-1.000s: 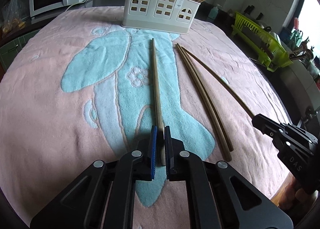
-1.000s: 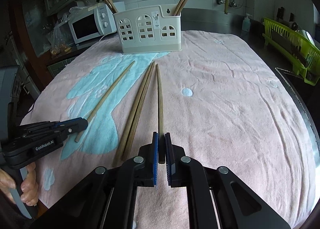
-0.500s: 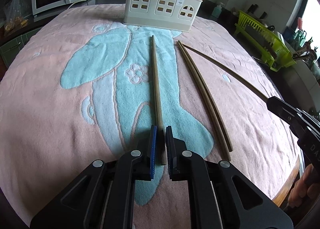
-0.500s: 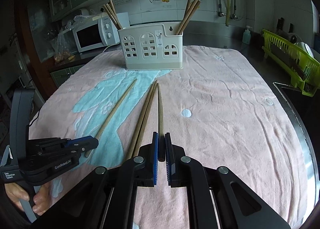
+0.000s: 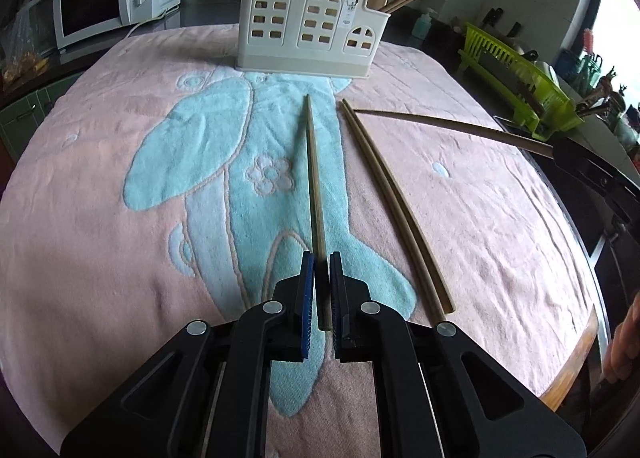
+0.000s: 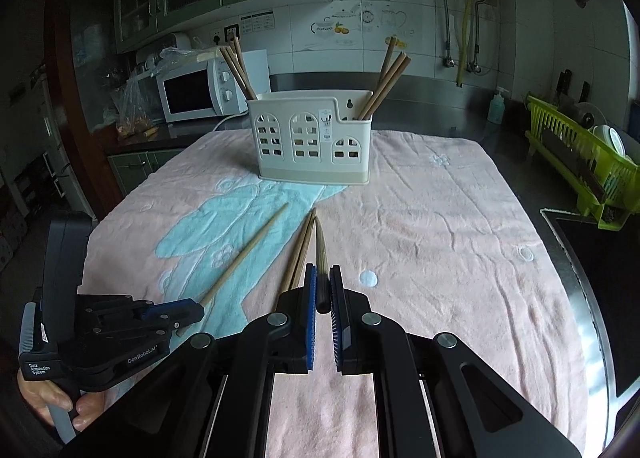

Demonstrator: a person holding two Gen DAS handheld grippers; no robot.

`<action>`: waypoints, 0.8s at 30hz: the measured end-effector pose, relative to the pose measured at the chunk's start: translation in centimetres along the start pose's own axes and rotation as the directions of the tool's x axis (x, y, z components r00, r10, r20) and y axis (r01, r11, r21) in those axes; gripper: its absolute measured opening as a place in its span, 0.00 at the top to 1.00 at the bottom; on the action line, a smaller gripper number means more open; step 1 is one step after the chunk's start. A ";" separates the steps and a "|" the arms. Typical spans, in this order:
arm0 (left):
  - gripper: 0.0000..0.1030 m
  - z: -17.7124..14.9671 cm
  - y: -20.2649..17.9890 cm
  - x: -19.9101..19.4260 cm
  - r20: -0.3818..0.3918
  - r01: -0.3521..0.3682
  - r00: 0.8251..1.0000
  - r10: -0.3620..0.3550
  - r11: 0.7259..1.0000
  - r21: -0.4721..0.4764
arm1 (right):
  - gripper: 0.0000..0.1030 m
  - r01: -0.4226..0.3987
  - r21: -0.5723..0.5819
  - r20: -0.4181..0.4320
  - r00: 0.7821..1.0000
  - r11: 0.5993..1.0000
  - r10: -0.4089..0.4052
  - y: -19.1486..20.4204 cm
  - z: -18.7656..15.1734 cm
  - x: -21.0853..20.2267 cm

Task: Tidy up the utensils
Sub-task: 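Raise the left tool's chopstick above the holder while the right tool carries its chopstick there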

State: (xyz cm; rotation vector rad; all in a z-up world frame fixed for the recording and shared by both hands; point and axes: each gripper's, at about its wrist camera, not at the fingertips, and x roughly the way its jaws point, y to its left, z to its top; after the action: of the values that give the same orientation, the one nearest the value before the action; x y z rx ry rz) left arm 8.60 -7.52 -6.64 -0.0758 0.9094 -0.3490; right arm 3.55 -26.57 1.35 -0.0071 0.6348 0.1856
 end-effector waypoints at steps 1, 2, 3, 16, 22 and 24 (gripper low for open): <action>0.93 0.3 0.0 -0.3 0.011 -0.001 1.000 0.001 1.000 0.006 | 0.94 -0.002 -0.002 0.010 1.000 1.000 0.002 -0.1 0.4 -0.2; 0.93 0.5 -0.1 -0.7 0.023 -0.007 1.000 0.006 1.000 0.013 | 0.94 -0.004 -0.004 0.019 1.000 1.000 0.004 -0.1 0.9 -0.4; 0.94 0.8 -0.2 -0.9 0.035 -0.013 0.999 0.013 1.000 0.020 | 0.94 -0.005 -0.006 0.027 1.000 1.000 0.006 -0.2 1.3 -0.5; 0.95 4.0 -0.1 -4.2 0.176 -0.050 0.984 0.036 0.996 0.072 | 0.94 -0.038 -0.036 0.099 0.994 0.999 0.042 -0.1 6.3 -1.9; 0.95 6.4 0.0 -5.5 0.234 -0.055 0.972 0.031 0.994 0.098 | 0.94 -0.050 -0.060 0.107 0.993 0.997 0.057 -0.2 8.9 -1.8; 0.95 7.4 0.0 -5.9 0.251 -0.055 0.968 0.027 0.993 0.105 | 0.94 -0.051 -0.069 0.109 0.992 0.996 0.058 -0.3 9.9 -1.6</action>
State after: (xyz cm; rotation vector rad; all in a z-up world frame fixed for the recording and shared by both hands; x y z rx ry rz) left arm 11.07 -6.25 2.35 0.0017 0.6405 -0.3427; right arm 8.16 -26.55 10.25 -0.0428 0.5186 0.2578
